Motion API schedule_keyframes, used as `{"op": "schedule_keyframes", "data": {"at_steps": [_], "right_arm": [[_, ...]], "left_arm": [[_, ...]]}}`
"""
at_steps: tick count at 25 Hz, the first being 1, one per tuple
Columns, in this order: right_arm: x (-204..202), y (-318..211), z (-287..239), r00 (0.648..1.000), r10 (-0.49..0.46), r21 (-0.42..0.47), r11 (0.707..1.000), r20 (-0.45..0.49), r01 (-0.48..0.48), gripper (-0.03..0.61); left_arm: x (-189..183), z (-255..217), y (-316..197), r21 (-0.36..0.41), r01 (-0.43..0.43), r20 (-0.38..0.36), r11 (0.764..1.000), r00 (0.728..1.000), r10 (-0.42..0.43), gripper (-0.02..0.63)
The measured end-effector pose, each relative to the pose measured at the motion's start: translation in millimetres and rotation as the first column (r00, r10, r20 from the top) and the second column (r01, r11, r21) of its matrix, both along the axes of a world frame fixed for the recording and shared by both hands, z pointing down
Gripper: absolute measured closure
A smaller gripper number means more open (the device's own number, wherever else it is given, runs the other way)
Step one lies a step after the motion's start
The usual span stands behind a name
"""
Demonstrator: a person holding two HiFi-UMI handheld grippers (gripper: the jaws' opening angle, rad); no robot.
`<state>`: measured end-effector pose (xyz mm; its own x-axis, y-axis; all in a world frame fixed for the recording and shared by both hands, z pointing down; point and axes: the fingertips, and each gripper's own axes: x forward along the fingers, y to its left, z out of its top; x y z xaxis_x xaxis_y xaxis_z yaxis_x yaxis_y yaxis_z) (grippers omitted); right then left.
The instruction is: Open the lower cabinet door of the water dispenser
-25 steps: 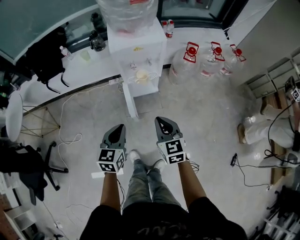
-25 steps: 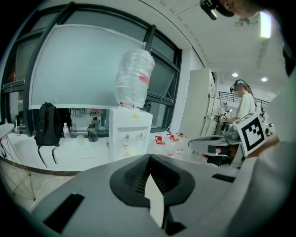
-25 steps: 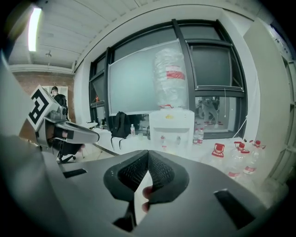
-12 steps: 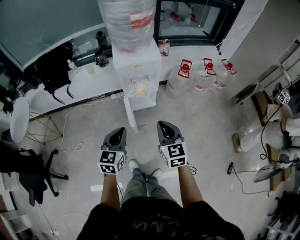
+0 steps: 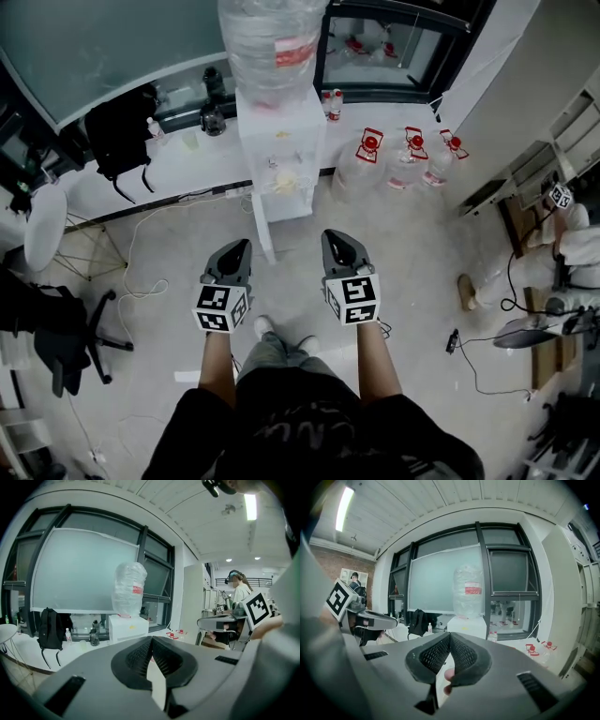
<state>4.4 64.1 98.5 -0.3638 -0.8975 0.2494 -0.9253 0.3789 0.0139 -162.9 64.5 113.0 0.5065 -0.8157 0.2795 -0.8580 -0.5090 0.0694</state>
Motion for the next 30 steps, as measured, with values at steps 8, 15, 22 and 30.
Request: {"op": "schedule_keyframes", "data": {"at_steps": [8,15,22,30], "right_arm": [[10,9,-22,1.0,0.023,0.035,0.999,-0.018,-0.023,0.565],[23,13,-39,0.998,0.052,0.06,0.997,-0.033,-0.05,0.565],[31,16,-51,0.997,0.057,0.082,0.995,-0.044,-0.054,0.565],[42,25,-57,0.995,0.082,0.09,0.993,-0.051,-0.077,0.565]], "left_arm": [[-7,-27,0,0.056,0.019,-0.007,0.998,1.0,-0.019,0.601],[-11,-42,2,0.077,0.023,0.0,0.997,1.0,-0.023,0.601],[-5,-56,0,0.11,0.016,0.001,0.994,1.0,-0.016,0.601],[6,-60,5,0.114,-0.005,-0.006,0.994,1.0,0.006,0.601]]}}
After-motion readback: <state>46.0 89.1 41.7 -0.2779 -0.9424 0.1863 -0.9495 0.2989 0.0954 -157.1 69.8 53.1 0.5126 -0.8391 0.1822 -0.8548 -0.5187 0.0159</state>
